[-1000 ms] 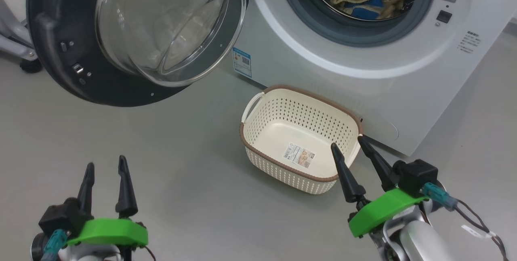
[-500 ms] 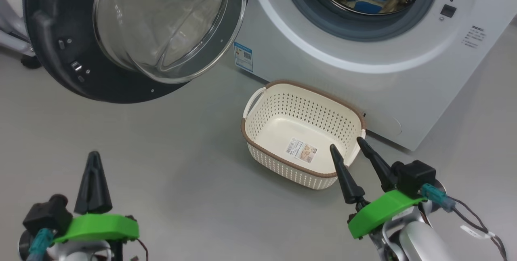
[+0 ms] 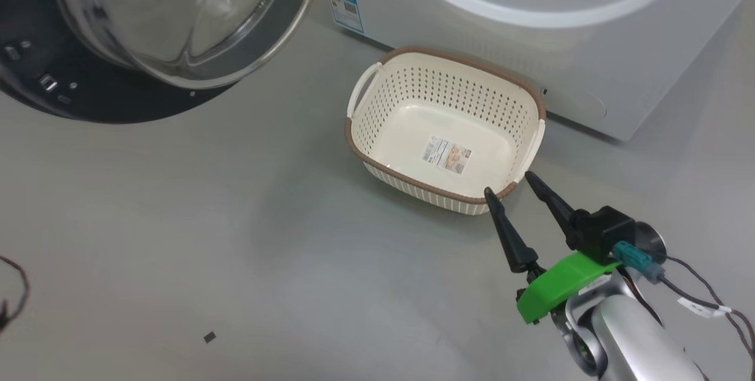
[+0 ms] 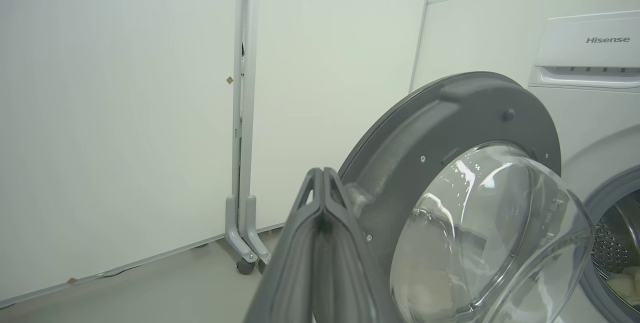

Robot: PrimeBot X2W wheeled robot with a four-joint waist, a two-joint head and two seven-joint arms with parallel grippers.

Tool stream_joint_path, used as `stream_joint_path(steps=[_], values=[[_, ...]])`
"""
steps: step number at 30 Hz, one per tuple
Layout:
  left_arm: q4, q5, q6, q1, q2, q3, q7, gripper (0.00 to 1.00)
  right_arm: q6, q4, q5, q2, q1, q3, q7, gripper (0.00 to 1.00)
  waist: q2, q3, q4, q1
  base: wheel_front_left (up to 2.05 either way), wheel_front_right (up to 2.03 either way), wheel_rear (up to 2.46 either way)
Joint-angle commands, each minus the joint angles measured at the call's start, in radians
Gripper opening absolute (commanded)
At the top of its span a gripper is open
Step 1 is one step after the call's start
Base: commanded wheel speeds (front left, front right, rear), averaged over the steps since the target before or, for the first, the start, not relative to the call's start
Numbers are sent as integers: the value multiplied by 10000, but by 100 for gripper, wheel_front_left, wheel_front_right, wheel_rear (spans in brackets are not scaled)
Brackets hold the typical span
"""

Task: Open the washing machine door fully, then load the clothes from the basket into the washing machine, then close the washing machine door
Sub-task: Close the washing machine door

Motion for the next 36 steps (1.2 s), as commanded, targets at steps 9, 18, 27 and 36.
stream_joint_path(steps=[9,18,27,36], values=[[2336,-2968,4,-2990,3154,1471,282,0,40,-878,-294,-424,-706,246,479,100,0,1531,-835,-1,0,0,0],[6208,-6818,4,-5624,4269,1925,2291,0,40,-1034,-345,-533,-850,287,592,100,0,1774,-1326,-1,0,0,0],[9329,-9352,4,-7172,5106,3429,3841,0,40,-1033,-440,-494,-865,384,595,100,0,1785,-1777,-1,0,0,0],[9785,-9768,4,-7403,5403,3412,4685,0,40,-1152,-525,-512,-796,305,609,100,0,1898,-2025,-1,0,0,0]])
